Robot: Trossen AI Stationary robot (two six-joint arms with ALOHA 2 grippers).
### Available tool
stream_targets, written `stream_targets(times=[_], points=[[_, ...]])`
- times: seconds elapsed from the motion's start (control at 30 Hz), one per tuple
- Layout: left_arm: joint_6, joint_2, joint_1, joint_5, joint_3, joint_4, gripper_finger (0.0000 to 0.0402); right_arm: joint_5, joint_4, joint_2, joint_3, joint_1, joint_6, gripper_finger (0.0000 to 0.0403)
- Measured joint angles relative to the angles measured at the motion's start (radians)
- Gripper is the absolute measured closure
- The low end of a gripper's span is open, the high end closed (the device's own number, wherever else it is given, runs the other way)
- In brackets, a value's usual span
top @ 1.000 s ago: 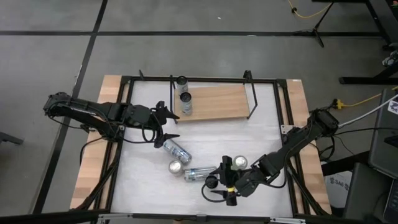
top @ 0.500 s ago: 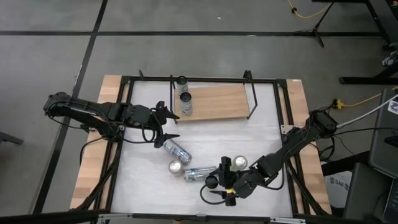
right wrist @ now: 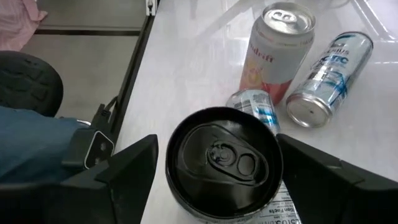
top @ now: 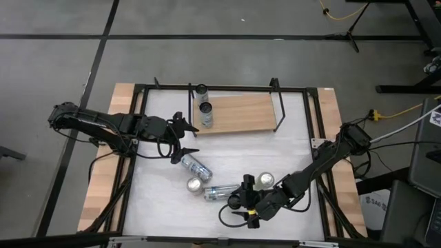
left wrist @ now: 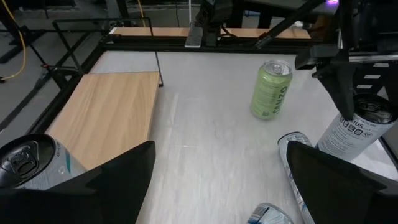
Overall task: Place canned beverage on shelf
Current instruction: Put the white-blue soda can on the shelf
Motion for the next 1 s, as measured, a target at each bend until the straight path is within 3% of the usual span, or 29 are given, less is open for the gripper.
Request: stream_targets(times=[0.33, 0.83, 1.0], points=[[0.0, 0.0, 0.0, 0.0, 0.0, 0.0, 0.0047, -0.052, 0.002, 0.001, 0.0, 0.0, 0.002, 0.009], [0.0, 0.0, 0.0, 0.0, 0.0, 0.0, 0.0047, -0.041, 0.001, 0.001, 0.0, 0.0, 0.002, 0.0091], [0.003, 0.0, 0.0, 0.0, 0.0, 0.0, 0.0047, -0.027, 0.0, 0.001, 0.0, 0.0, 0.002, 0.0112]])
